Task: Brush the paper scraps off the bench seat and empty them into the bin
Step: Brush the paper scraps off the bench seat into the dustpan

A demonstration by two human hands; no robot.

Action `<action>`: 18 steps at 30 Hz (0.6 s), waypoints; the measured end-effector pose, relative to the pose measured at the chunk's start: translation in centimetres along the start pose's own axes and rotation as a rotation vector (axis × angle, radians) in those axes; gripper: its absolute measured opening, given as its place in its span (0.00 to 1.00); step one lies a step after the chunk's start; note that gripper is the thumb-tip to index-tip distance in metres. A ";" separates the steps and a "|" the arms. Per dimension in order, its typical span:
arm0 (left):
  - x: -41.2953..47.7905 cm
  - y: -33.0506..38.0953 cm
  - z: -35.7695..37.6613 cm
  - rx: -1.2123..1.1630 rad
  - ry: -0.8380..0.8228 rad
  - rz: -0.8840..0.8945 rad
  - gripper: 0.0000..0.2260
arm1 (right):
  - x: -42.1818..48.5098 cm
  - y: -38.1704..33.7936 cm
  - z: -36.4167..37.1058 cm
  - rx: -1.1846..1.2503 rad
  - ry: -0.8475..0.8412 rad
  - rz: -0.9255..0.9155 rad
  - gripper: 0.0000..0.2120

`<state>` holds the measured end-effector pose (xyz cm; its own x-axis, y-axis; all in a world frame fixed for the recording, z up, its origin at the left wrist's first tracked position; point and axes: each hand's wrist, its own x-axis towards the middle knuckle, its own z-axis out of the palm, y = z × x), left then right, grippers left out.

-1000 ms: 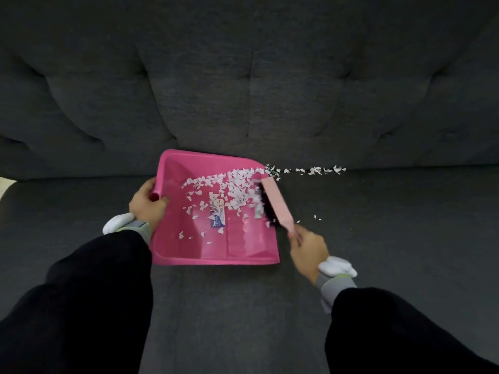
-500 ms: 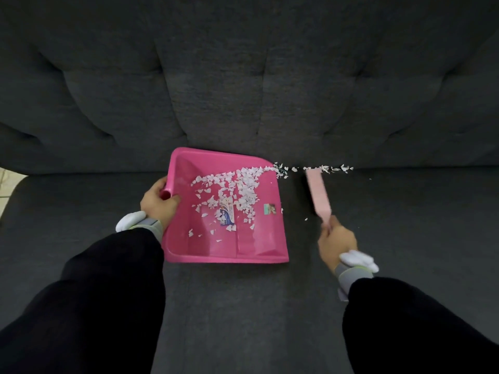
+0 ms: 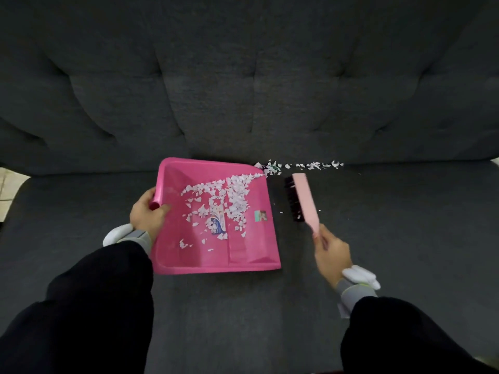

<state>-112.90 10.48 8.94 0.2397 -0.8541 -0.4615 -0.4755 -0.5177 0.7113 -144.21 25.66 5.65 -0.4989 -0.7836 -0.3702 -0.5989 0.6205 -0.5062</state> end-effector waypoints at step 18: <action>-2.3 -2.8 -1.3 0.013 0.030 -0.006 0.19 | -4.9 1.0 2.8 -0.121 -0.102 -0.003 0.15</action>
<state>-111.03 13.84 8.68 0.2679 -0.8523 -0.4492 -0.4848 -0.5222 0.7016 -140.63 30.05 4.73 -0.4344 -0.7807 -0.4492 -0.6748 0.6124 -0.4119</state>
